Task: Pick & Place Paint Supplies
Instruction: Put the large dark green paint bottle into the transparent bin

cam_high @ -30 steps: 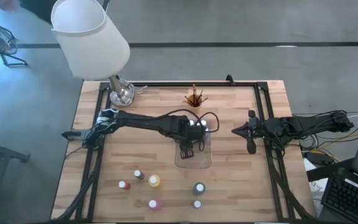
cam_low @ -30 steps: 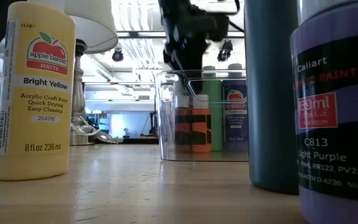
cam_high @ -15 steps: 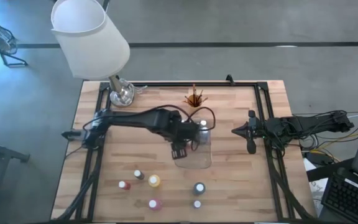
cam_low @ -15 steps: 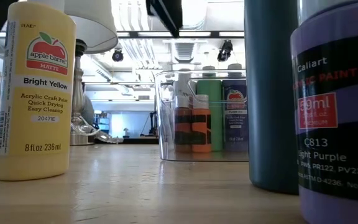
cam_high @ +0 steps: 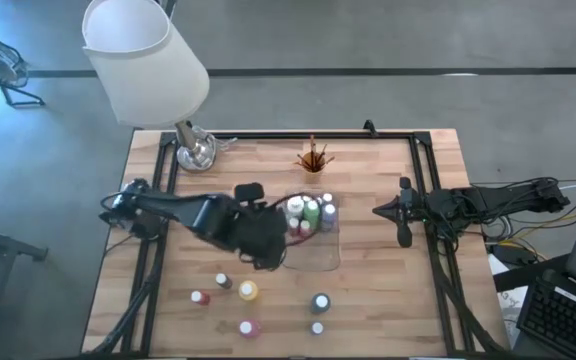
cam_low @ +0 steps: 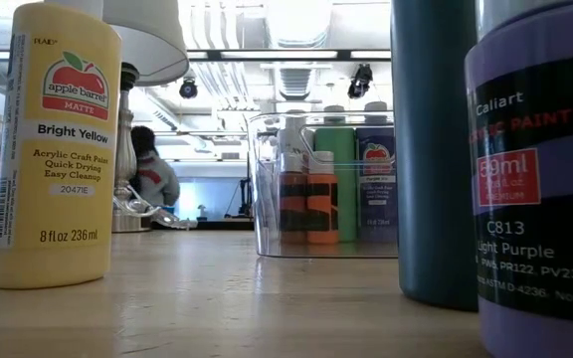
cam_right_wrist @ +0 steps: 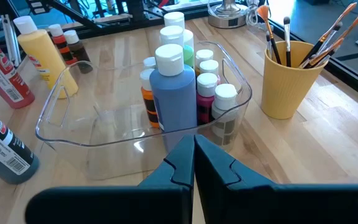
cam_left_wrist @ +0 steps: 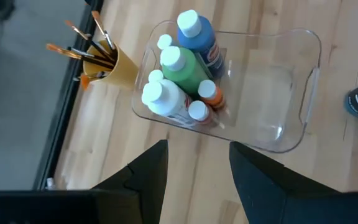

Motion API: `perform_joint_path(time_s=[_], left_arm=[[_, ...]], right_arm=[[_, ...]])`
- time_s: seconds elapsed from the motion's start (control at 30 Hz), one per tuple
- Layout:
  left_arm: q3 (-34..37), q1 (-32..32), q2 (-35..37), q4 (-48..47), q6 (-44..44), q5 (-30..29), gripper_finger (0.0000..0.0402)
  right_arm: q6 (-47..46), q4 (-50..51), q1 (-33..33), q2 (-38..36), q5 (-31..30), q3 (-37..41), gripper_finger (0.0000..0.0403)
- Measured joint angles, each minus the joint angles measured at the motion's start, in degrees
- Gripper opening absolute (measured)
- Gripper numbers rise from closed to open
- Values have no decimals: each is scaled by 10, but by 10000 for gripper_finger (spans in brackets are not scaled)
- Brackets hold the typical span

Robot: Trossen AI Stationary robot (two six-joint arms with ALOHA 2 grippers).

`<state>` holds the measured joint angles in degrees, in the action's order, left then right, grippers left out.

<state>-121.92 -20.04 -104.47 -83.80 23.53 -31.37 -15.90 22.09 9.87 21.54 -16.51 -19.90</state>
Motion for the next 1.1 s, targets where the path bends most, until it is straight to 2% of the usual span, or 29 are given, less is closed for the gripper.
perform_joint_path(time_s=[0.17, 0.3, 0.43, 0.6, 0.73, 1.1], left_arm=[[80, -35, 41, 56, 13, -46, 176], [167, -50, 73, 168, -18, -46, 177], [267, -57, 100, 331, -83, -39, 177], [366, -55, 107, 491, -143, 44, 177], [417, -55, 107, 580, -151, 76, 177], [491, -50, 101, 713, -152, 130, 177]], right_arm=[[0, 0, 0, 0, 0, 0, 8], [0, 0, 0, 0, 0, 0, 8], [0, -1, 0, 0, 0, 0, 8], [0, -1, 0, 0, 0, 0, 8], [0, -1, 0, 0, 0, 0, 8], [0, -1, 0, 0, 0, 0, 8]])
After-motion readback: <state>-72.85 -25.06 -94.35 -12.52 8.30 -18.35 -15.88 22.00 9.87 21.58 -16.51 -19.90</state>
